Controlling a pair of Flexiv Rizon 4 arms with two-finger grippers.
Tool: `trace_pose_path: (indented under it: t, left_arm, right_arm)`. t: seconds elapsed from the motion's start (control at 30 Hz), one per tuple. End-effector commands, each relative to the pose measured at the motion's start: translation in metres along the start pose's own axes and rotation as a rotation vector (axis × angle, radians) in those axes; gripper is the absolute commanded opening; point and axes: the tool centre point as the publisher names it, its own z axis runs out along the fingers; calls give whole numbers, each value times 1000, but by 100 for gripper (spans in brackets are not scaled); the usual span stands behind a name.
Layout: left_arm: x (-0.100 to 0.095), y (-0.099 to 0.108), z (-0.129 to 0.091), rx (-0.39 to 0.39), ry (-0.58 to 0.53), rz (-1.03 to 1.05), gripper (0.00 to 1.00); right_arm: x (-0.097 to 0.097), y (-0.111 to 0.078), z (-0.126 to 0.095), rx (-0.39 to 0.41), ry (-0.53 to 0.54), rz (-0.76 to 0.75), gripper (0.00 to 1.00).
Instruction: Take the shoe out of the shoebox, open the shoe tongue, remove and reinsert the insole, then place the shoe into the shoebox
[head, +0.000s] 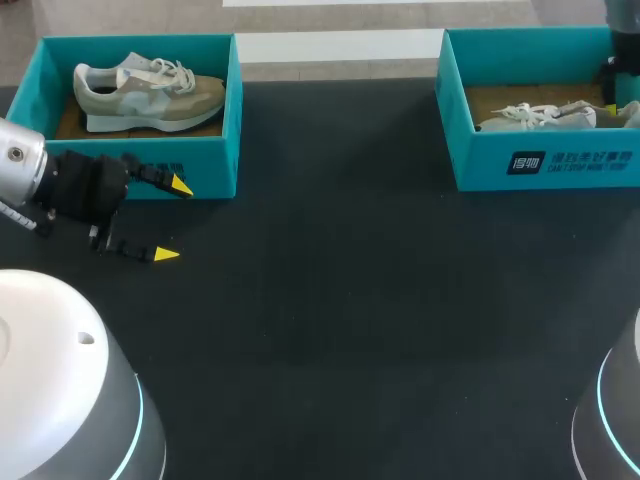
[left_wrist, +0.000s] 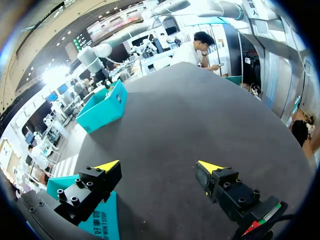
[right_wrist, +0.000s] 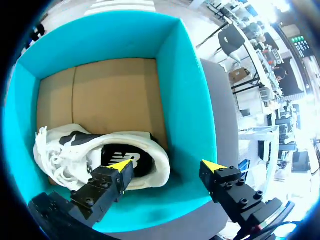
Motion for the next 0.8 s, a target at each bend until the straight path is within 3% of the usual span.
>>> trace_pose_path:
  t: [0.03,0.33,0.67,0.8]
  left_arm:
    - [0,0,0,-2,2,0,100]
    - [0,0,0,-2,2,0,100]
    - [0,0,0,-2,2,0,100]
    - [-10,-6,-20,23,105,199,100]
  right_arm:
    - [-6,-21,-28,-48,36,1,98]
    - [2,-37,-60,-138,143,44,100]
    - [2,-37,-60,-138,143,44,100]
    - [2,-37,-60,-138,143,44,100]
